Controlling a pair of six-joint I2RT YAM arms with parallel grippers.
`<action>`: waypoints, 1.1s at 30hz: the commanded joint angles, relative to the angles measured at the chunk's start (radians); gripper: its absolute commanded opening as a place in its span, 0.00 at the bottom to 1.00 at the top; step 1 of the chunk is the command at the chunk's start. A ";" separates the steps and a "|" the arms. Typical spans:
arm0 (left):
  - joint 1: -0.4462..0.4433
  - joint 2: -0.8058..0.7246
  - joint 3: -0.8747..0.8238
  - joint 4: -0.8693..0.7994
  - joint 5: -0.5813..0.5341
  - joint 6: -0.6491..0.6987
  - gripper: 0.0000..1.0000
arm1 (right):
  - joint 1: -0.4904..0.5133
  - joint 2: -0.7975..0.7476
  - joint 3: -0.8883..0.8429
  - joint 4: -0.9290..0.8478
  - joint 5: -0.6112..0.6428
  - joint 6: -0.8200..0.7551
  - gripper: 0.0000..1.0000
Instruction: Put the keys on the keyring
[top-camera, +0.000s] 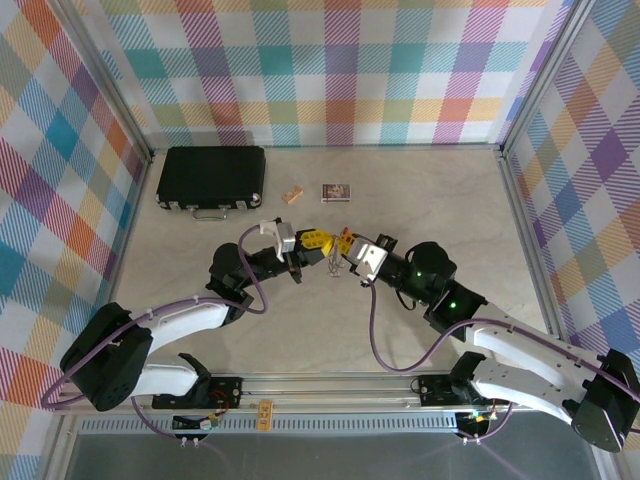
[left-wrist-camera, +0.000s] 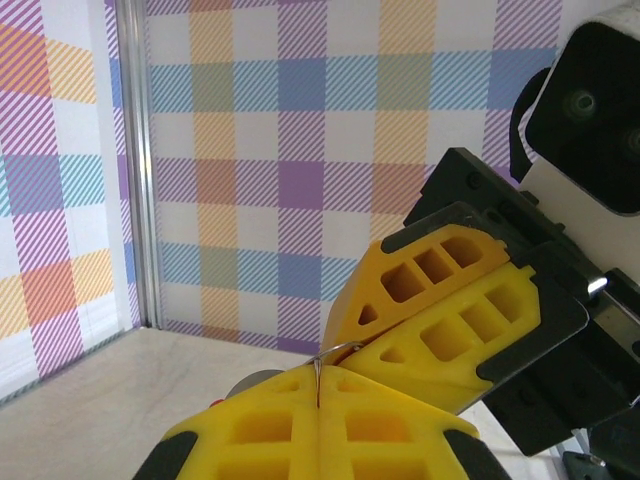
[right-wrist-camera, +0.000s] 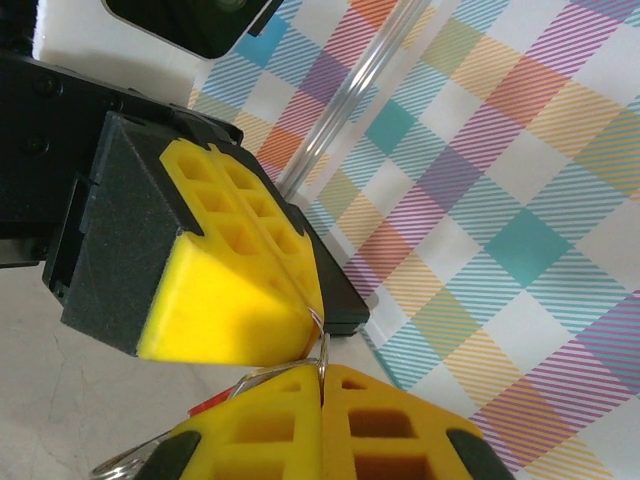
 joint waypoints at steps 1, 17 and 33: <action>-0.004 0.005 0.018 0.102 -0.051 -0.041 0.00 | 0.007 -0.001 -0.007 0.048 -0.043 0.030 0.00; 0.012 -0.003 0.006 0.100 -0.092 -0.054 0.00 | 0.007 0.001 -0.001 -0.004 -0.100 0.026 0.00; 0.020 0.018 0.016 0.127 0.006 -0.080 0.00 | 0.007 0.007 0.015 0.057 0.052 0.053 0.00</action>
